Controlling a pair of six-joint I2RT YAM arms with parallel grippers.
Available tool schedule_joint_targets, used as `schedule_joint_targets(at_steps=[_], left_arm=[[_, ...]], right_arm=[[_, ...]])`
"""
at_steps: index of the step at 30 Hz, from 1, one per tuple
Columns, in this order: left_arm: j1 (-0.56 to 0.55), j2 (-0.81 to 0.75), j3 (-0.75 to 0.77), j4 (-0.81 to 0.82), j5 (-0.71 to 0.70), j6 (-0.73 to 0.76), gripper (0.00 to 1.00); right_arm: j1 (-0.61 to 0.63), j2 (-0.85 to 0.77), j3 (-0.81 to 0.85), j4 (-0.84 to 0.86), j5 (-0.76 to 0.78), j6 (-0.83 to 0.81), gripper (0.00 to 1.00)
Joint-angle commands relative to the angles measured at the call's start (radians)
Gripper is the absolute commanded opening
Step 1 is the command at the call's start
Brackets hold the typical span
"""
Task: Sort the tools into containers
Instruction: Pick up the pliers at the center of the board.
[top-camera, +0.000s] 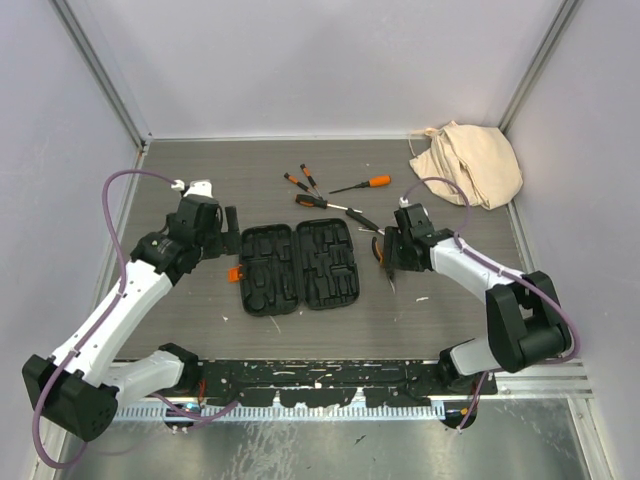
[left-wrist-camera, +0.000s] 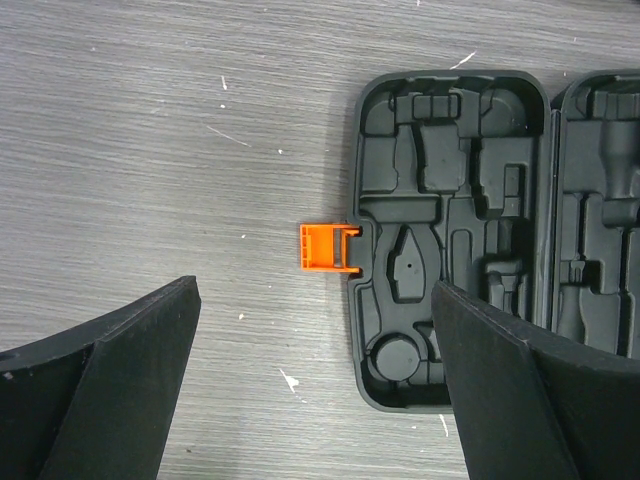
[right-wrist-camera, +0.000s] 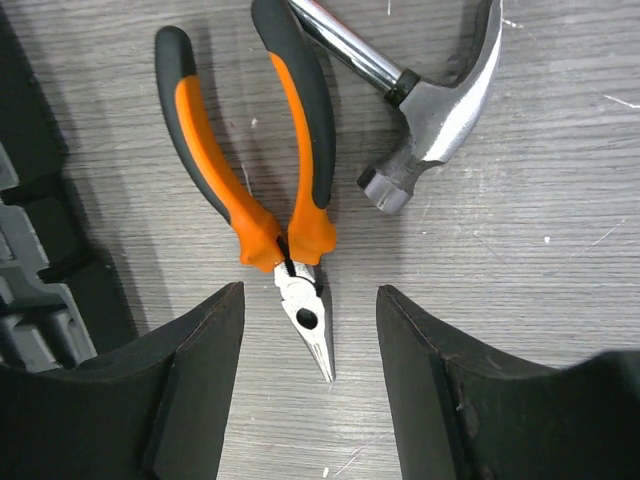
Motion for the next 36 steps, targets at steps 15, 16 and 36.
schedule_joint_targets(at_steps=[15,16,36], left_arm=[[0.004,0.009,0.035,0.004,0.003,0.015,0.99],[0.004,0.009,0.035,0.004,0.003,0.015,0.99],[0.005,0.018,0.038,-0.001,0.000,0.014,0.98]], right_arm=[[0.070,0.134,0.149,-0.016,0.090,-0.059,0.60],[0.077,0.143,0.153,-0.021,0.105,-0.061,0.59],[0.116,0.226,0.161,0.042,0.217,-0.083,0.52]])
